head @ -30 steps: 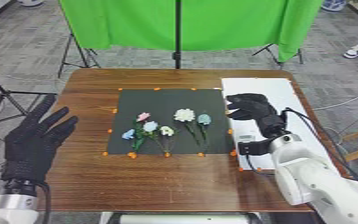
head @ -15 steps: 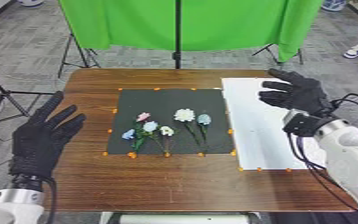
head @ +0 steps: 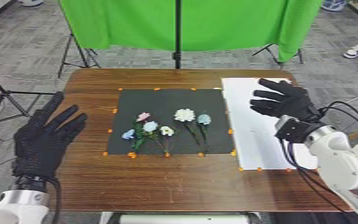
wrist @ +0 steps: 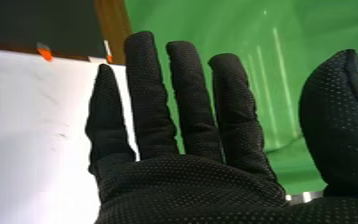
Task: Arrange flowers
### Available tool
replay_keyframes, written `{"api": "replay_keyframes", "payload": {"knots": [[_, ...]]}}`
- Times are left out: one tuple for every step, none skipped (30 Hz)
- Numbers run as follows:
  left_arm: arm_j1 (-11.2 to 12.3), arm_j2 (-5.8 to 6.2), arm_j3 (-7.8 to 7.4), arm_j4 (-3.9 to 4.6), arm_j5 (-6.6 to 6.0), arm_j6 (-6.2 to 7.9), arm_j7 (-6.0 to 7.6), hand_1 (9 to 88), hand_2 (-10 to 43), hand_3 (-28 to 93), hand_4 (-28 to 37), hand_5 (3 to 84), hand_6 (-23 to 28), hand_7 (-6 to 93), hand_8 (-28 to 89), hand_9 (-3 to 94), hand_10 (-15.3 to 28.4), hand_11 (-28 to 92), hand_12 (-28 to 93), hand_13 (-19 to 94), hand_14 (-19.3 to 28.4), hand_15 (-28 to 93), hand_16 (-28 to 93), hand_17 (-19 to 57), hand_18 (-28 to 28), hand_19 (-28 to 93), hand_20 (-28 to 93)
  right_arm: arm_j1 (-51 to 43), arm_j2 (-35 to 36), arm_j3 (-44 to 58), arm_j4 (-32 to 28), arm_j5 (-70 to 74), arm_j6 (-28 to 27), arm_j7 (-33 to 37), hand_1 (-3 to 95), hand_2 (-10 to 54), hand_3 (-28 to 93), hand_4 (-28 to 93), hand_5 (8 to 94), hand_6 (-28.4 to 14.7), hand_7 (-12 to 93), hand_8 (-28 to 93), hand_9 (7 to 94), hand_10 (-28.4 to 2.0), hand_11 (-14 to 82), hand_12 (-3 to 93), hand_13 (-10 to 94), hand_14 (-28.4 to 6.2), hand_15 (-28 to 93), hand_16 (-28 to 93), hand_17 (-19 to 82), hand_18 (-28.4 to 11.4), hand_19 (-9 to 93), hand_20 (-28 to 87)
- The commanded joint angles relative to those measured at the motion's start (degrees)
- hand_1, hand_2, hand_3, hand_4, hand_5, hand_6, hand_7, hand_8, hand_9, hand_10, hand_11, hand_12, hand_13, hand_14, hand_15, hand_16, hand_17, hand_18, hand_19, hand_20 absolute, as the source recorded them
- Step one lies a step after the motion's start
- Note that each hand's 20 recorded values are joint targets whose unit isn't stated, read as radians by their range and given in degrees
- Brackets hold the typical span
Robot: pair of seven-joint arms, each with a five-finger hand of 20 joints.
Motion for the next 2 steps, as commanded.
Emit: {"api": "replay_keyframes", "payload": {"knots": [[-0.7,-0.48,0.91,0.51,-0.49,-0.11,0.13,19.6,6.1,76,-28.3,27.7,3.9,15.2,-11,25.6,17.2,21,12,19,25.0,38,-4,-11.7,27.4,51,15,0.9,0.5,-1.1,0.2,2.0,-1.8,-1.0,21.9,1.0,80,-28,48.9,2.1,17,-14,55.3,-12.6,13.7,13.6,45,-15.8,35,14,10,-22.1,53,18],[-0.8,-0.34,0.89,0.52,-0.59,-0.15,0.26,19.5,6.1,76,-28.3,27.7,3.9,15.3,-11,25.6,17.3,21,12,19,25.0,39,-4,-11.6,27.4,51,15,0.9,0.5,-1.1,0.3,2.0,-2.2,-1.0,22.0,1.0,80,-28,48.9,2.1,17,-14,55.4,-12.5,13.7,13.6,46,-15.8,35,14,10,-22.1,53,19]]}}
